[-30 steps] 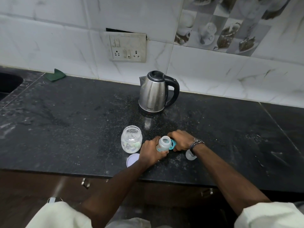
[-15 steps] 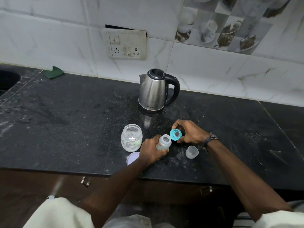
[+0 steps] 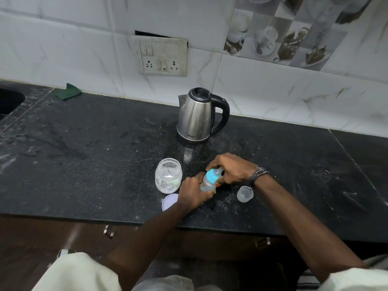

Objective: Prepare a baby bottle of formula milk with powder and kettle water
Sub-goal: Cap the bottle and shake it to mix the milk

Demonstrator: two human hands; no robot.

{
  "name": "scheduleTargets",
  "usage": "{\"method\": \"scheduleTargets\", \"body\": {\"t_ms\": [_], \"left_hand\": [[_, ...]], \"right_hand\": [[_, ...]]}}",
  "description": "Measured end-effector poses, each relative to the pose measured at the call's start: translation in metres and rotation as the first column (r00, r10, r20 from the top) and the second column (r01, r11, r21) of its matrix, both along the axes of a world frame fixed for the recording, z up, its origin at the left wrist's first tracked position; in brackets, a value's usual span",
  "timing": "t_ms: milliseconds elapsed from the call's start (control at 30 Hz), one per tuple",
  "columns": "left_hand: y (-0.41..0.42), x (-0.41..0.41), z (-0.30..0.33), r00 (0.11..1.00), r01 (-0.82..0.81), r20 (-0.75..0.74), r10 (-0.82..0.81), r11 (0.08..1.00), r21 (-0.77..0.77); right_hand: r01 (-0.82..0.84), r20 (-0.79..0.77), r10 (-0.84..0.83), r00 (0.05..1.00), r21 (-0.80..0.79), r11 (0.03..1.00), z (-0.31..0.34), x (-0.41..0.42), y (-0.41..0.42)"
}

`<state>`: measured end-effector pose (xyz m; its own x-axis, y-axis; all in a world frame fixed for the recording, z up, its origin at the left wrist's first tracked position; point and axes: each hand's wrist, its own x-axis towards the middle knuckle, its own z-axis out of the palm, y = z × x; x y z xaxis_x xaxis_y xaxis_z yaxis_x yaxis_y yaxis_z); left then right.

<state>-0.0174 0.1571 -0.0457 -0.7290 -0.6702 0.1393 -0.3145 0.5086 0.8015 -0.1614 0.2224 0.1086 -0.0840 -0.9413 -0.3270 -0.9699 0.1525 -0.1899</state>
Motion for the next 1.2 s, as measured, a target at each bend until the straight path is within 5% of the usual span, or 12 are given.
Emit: {"method": "scheduleTargets", "body": {"t_ms": [233, 600, 800, 1000, 1200], "left_hand": [[0.0, 0.0, 0.0, 1.0, -0.002, -0.005, 0.002, 1.0, 0.015], [-0.001, 0.0, 0.001, 1.0, -0.003, 0.018, 0.002, 1.0, 0.008], [-0.001, 0.0, 0.001, 1.0, 0.001, 0.012, -0.001, 1.0, 0.016], [0.0, 0.0, 0.002, 0.999, -0.021, 0.027, 0.02, 1.0, 0.014], [0.0, 0.002, 0.007, 1.0, -0.007, 0.013, 0.007, 1.0, 0.02]], "right_hand": [[-0.056, -0.149, 0.062, 0.987, 0.042, 0.998, 0.003, 0.015, -0.006], [-0.076, -0.156, 0.081, 0.984, 0.037, 0.996, 0.001, 0.017, -0.011], [0.011, -0.201, -0.008, 0.98, 0.014, 1.0, 0.002, 0.021, -0.008], [0.084, -0.448, -0.133, 0.884, -0.129, 0.988, 0.001, 0.042, -0.009], [0.27, -0.36, -0.269, 0.894, -0.047, 0.962, 0.012, 0.044, -0.008]]}}
